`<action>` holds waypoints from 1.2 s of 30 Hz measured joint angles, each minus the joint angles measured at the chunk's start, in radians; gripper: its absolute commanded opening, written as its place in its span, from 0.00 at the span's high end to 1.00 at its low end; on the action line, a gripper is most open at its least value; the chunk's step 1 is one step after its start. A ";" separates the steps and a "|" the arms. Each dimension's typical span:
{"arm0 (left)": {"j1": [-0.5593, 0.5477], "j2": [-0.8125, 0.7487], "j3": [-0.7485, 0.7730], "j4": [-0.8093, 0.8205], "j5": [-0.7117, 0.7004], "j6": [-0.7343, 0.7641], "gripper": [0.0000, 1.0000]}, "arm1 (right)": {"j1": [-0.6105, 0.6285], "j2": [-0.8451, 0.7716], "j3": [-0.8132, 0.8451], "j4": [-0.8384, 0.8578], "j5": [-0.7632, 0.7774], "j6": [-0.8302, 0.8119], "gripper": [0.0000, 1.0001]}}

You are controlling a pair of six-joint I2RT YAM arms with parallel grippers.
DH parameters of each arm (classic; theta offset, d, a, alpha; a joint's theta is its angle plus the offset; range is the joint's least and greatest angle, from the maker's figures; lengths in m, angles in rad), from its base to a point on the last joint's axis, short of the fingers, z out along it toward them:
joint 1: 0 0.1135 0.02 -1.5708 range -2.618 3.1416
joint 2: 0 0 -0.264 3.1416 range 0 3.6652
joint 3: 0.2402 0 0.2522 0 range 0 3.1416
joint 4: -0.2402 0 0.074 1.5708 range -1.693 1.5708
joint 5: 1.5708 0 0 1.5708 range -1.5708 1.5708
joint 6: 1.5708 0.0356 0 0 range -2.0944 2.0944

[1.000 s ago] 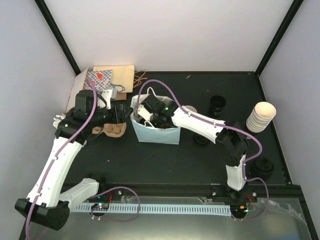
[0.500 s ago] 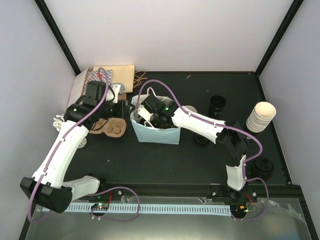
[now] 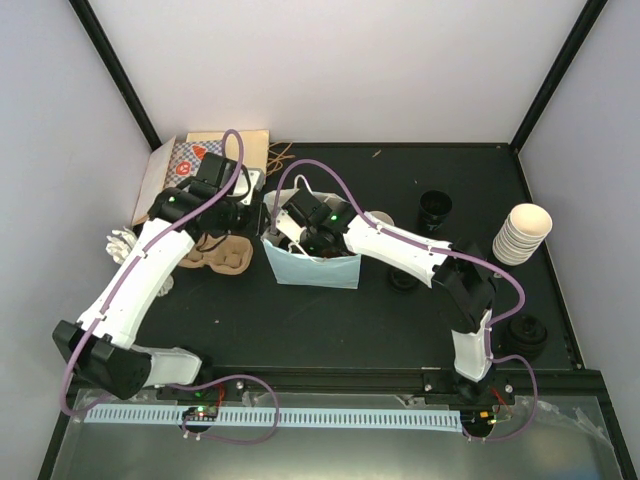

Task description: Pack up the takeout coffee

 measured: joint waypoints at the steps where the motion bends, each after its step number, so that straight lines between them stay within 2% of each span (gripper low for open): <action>1: -0.005 0.007 0.003 -0.005 -0.005 0.000 0.78 | 0.000 0.000 0.000 0.000 0.000 0.000 0.66; 6: -0.021 0.020 0.016 -0.030 -0.035 -0.005 0.98 | 0.000 -0.002 -0.001 0.000 0.003 0.000 0.66; 31: -0.053 0.029 0.041 -0.064 -0.076 -0.002 0.98 | 0.001 -0.010 -0.006 -0.005 0.012 0.006 0.66; 32: -0.053 0.029 0.041 -0.064 -0.076 -0.002 0.98 | 0.001 -0.010 -0.006 -0.005 0.013 0.006 0.64; 33: -0.053 0.029 0.041 -0.064 -0.077 -0.002 0.99 | 0.001 -0.010 -0.006 -0.005 0.013 0.006 0.56; 35: -0.056 0.029 0.041 -0.064 -0.079 -0.002 0.98 | 0.001 -0.010 -0.006 -0.005 0.013 0.006 0.27; 36: -0.057 0.029 0.041 -0.064 -0.079 -0.002 0.99 | 0.001 -0.010 -0.006 -0.005 0.013 0.006 0.19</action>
